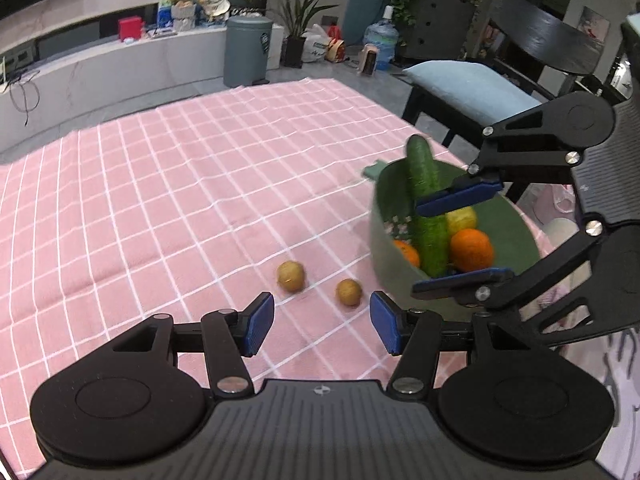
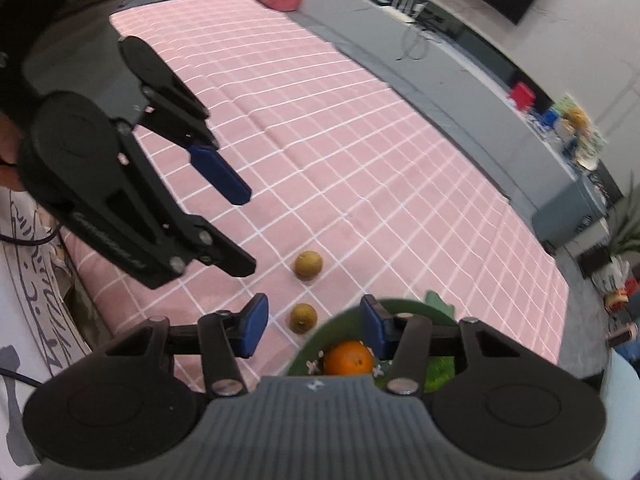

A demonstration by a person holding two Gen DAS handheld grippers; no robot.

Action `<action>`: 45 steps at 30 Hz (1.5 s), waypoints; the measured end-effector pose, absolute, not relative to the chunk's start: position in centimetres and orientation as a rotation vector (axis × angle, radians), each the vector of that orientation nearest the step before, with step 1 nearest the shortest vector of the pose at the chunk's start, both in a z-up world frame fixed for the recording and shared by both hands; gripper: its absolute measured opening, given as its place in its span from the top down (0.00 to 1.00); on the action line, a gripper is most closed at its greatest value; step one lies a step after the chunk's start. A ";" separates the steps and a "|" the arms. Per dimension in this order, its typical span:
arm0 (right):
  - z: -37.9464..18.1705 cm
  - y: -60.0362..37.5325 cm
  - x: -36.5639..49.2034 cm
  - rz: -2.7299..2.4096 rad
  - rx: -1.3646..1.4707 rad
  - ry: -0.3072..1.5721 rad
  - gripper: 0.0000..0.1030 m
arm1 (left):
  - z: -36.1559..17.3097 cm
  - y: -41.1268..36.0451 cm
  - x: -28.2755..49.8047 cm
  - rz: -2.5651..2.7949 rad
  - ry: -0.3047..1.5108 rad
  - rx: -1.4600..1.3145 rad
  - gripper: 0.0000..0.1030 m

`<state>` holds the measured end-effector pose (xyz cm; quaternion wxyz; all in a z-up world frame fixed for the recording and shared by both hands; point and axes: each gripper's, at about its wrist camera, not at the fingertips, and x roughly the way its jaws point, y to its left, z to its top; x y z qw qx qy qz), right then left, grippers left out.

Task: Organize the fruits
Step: 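Grasp a small brown fruit with the right tool while the left tool reaches for the other, then carry the brown fruit over the colander with the right tool while the left tool grasps the other brown fruit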

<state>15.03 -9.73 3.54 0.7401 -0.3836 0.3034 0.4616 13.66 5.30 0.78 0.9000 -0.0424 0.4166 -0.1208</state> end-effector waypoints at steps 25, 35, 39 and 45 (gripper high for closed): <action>-5.4 0.1 20.8 1.085 -1.303 1.054 0.72 | -3.6 8.5 16.0 -0.285 0.891 -0.145 0.39; -6.4 -0.4 21.4 1.076 -1.257 1.062 0.82 | -3.8 8.7 16.4 -0.297 0.866 -0.173 0.39; -4.2 -1.4 21.2 1.076 -1.180 1.014 0.82 | -3.7 8.7 16.5 -0.290 0.852 -0.179 0.39; 1.4 -5.4 20.9 1.054 -0.919 0.925 0.82 | -3.6 8.4 16.6 -0.252 0.837 -0.176 0.39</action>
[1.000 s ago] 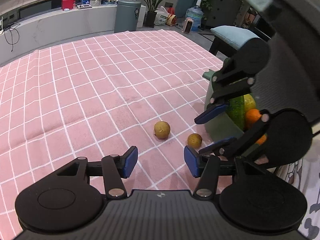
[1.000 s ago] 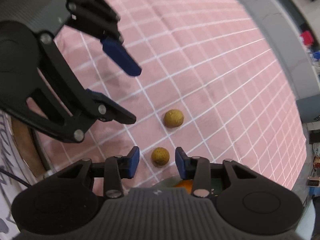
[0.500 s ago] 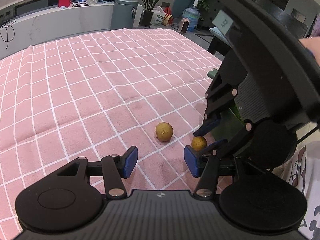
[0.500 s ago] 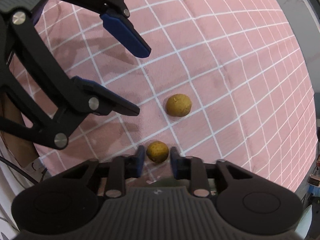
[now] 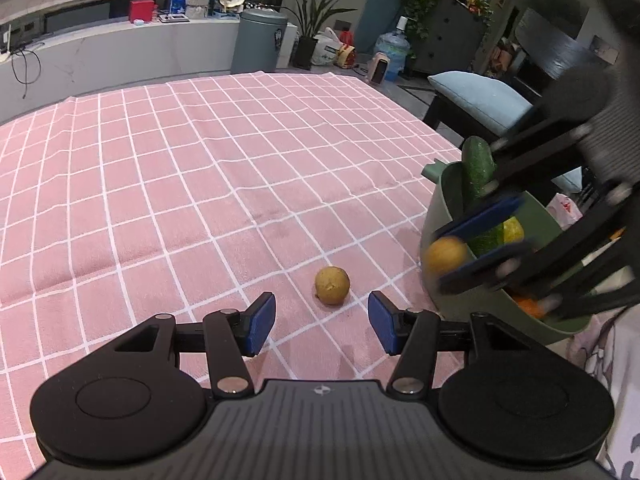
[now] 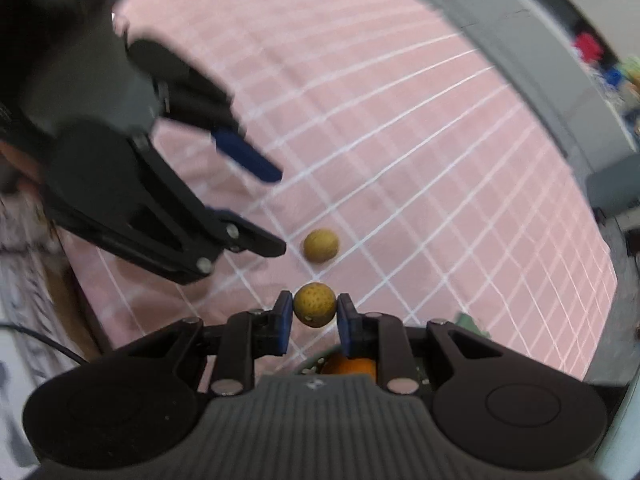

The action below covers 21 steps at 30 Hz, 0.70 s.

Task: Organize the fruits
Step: 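Carry the brown fruit over the colander with the right tool while the left tool grasps the other brown fruit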

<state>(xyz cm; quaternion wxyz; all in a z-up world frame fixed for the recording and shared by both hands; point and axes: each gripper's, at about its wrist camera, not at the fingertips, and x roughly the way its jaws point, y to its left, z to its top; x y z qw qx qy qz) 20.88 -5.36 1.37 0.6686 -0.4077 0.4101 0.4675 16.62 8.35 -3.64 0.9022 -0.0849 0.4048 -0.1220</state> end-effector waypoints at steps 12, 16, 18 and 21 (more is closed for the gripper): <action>3.6 -17.8 20.6 0.757 -0.342 0.895 0.81 | -5.0 5.9 18.7 -0.201 0.844 -0.143 0.49; 1.8 -20.3 20.2 0.659 -0.227 0.934 0.81 | -5.8 4.8 19.2 -0.194 0.856 -0.106 0.50; 1.0 -21.3 20.4 0.612 -0.183 0.944 0.81 | -6.0 4.5 19.4 -0.188 0.848 -0.094 0.51; 0.0 -22.3 20.6 0.558 -0.129 0.951 0.81 | -6.2 4.3 19.6 -0.176 0.847 -0.081 0.54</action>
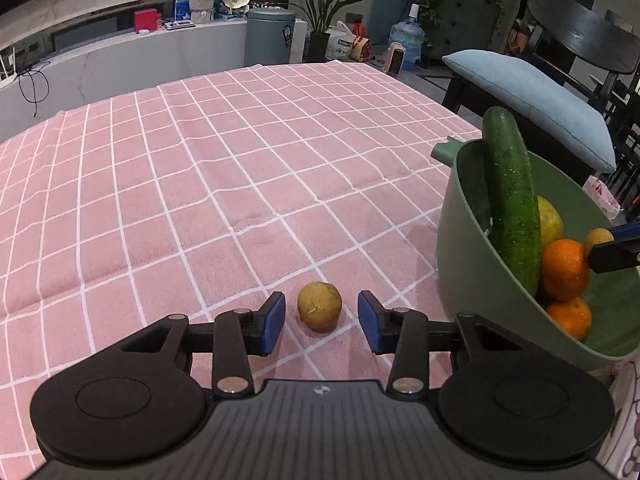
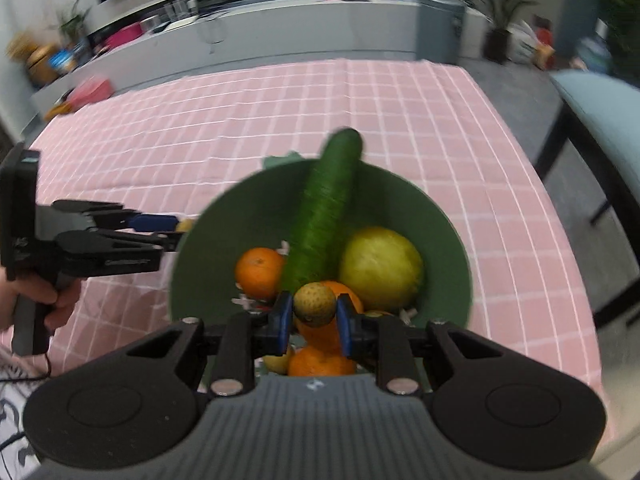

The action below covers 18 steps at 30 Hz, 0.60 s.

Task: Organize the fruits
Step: 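Carry the brown fruit over the colander with the right tool while the left tool grasps the other brown fruit, then open the right tool to drop the brown fruit in while the left tool lifts its brown fruit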

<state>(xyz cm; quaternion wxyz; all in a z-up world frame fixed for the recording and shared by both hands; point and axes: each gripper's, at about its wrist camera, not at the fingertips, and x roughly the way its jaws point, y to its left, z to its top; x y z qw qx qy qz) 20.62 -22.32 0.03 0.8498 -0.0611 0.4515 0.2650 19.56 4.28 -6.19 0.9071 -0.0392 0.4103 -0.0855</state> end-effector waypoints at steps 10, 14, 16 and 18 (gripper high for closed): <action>-0.3 -21.0 19.4 0.632 -0.090 0.915 0.81 | -6.4 4.1 19.5 -0.174 0.844 -0.070 0.73; -1.0 -19.5 19.1 0.683 -0.080 0.957 0.81 | -5.8 3.9 18.9 -0.163 0.846 -0.051 0.74; -1.6 -19.0 19.3 0.691 -0.069 0.986 0.81 | -5.1 3.8 18.5 -0.171 0.847 -0.063 0.74; -2.1 -18.6 19.3 0.693 -0.067 1.008 0.81 | -4.4 3.8 18.1 -0.175 0.848 -0.072 0.74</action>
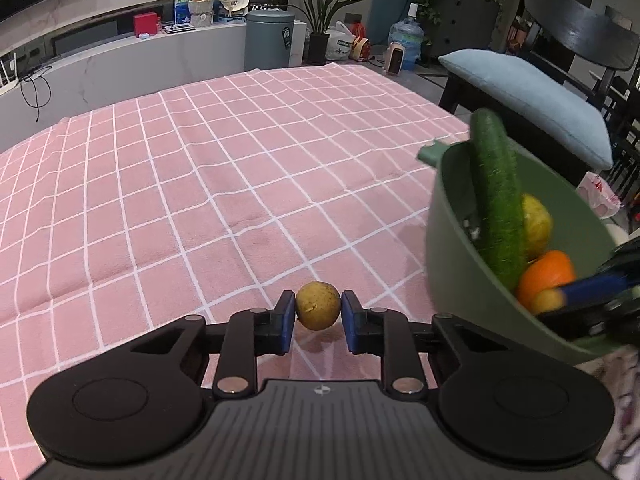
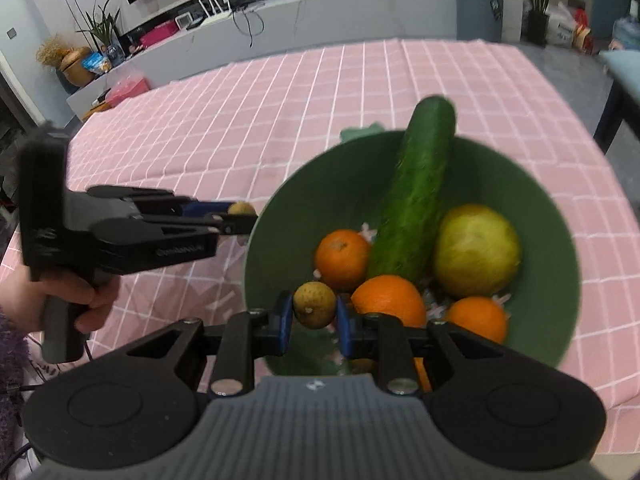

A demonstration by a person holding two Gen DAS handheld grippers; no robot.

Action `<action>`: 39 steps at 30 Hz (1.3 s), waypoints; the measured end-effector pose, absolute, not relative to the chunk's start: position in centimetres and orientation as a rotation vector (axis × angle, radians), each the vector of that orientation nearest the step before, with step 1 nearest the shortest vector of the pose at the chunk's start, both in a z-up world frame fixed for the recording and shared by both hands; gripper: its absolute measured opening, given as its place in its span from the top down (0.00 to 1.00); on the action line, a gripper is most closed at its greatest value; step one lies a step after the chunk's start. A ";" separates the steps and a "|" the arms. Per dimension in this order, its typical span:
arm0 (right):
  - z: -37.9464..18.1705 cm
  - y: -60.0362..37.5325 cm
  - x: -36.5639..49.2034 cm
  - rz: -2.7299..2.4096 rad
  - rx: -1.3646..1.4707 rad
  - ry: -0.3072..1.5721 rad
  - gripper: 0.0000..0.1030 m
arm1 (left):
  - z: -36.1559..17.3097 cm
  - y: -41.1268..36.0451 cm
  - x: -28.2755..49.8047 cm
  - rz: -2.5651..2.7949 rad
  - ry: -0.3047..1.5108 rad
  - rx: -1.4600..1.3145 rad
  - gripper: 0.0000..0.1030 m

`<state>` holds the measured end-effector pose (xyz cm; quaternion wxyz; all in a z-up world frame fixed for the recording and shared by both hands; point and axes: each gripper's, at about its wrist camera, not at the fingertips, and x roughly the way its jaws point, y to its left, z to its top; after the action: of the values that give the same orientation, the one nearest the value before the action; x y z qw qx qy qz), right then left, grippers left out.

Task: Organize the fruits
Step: 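Open the right tool to drop the brown fruit in while the left tool lifts its brown fruit, then lower the brown fruit into the colander and open the left tool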

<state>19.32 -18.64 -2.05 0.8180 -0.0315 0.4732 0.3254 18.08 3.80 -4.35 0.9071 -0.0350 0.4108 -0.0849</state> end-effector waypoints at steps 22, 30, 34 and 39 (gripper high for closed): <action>-1.0 -21.7 18.1 0.672 0.081 0.957 0.69 | 2.5 -0.2 15.3 -0.241 0.819 -0.072 0.74; 0.2 -26.9 17.8 0.481 0.124 0.883 0.68 | 3.6 -4.1 16.1 -0.307 0.822 -0.042 0.74; 0.4 -29.1 17.6 0.422 0.104 0.861 0.64 | 3.5 -7.1 17.5 -0.356 0.837 -0.031 0.74; 0.5 -30.4 17.6 0.430 0.093 0.849 0.62 | 2.3 -10.0 19.2 -0.416 0.862 0.005 0.74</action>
<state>17.59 -30.41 0.47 0.8878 0.0446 0.4085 0.2070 19.19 -10.02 2.33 0.8876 0.0022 0.4149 -0.2000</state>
